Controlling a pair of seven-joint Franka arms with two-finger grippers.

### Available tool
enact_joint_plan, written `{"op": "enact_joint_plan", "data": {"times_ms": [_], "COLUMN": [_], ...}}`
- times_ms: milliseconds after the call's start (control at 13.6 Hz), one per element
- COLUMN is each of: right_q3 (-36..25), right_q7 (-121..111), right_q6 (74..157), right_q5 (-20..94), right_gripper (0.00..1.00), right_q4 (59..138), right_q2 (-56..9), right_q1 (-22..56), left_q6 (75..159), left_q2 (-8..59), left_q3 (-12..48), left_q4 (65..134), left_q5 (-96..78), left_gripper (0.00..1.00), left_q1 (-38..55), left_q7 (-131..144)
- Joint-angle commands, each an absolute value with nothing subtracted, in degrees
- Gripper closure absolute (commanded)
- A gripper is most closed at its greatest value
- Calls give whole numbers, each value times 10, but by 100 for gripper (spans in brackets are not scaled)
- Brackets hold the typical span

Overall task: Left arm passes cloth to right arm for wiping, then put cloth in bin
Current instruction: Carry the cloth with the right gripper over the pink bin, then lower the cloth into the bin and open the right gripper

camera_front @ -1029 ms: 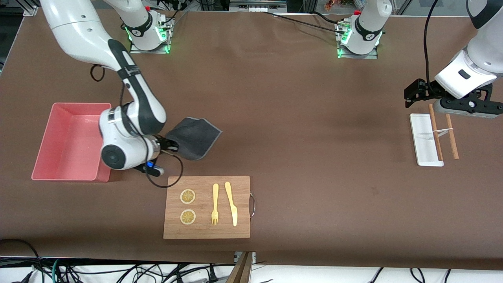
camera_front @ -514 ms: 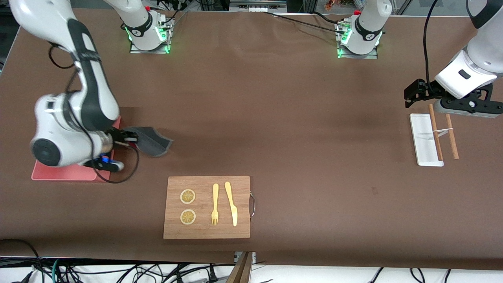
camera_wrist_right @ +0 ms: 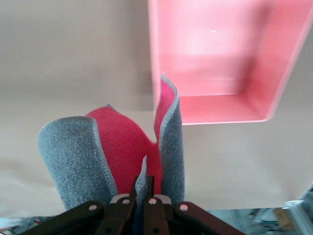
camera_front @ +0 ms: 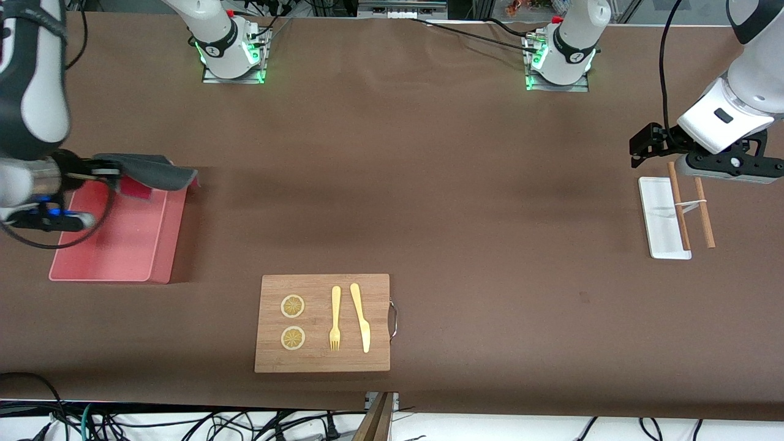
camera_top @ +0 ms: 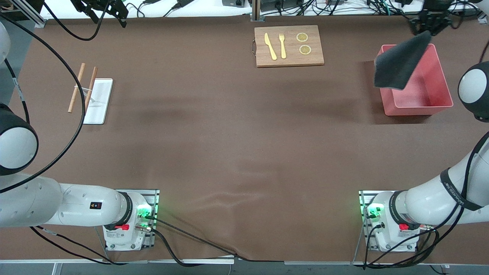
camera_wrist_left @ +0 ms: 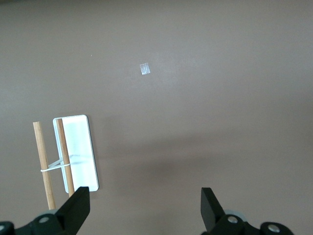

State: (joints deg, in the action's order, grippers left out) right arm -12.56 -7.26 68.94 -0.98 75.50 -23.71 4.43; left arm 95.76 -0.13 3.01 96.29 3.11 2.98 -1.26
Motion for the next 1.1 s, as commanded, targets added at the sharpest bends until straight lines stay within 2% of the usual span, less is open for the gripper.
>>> {"op": "enact_joint_plan", "data": {"times_ms": [0, 441, 808, 1029], "right_q3": [-155, -186, -186, -186], "right_q7": [-172, -223, -226, -226], "right_q6": [701, 807, 970, 1053], "right_q5": [-52, -54, -46, -34], "right_gripper": [100, 100, 100, 100], "right_q4": [752, 824, 926, 952], "right_q2": [-257, -289, -307, -326], "right_q1": [32, 25, 25, 25], "left_q6": [963, 962, 962, 962], "left_q2": [-10, -6, -6, -6], "left_q3": [33, 32, 32, 32], "left_q4": [969, 961, 961, 961], "left_q5": [29, 30, 29, 29], "left_gripper": [0, 0, 0, 0], "left_q1": [28, 28, 28, 28], "left_q7": [-7, -8, -8, -8]}}
